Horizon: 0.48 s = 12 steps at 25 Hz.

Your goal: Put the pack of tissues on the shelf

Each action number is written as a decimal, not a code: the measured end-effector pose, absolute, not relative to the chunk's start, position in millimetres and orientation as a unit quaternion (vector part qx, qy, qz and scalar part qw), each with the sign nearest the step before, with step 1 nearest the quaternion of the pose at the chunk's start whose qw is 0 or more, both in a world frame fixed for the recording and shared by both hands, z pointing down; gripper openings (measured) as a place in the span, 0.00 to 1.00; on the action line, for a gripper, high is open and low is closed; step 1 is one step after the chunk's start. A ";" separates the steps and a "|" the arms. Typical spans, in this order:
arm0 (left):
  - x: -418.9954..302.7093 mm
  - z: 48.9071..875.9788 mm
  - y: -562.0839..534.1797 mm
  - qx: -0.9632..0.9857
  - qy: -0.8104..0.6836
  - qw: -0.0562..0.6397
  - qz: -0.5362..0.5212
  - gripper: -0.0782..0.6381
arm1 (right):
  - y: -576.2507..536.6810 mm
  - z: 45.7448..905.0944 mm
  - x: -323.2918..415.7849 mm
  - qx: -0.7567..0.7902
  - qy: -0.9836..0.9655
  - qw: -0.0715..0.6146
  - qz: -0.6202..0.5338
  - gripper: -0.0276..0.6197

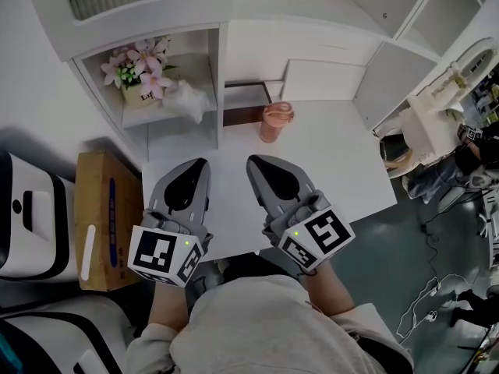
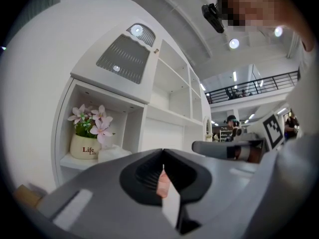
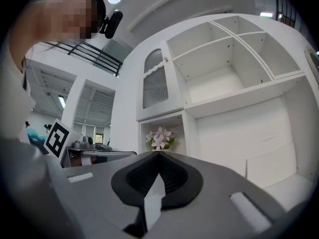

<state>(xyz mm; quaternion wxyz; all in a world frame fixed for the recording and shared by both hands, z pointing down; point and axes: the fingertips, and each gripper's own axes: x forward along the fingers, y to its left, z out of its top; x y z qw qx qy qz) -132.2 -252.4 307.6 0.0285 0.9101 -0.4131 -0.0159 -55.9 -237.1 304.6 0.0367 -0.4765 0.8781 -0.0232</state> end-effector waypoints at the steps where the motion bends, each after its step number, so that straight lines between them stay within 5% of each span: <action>1: -131.8 307.7 -252.2 0.910 -0.413 0.029 -0.016 0.11 | -236.1 304.6 -55.6 -0.476 0.879 0.037 -0.024 0.04; 12: -130.7 308.4 -256.9 0.909 -0.415 0.028 -0.014 0.11 | -239.1 304.9 -58.4 -0.465 0.884 0.037 -0.024 0.04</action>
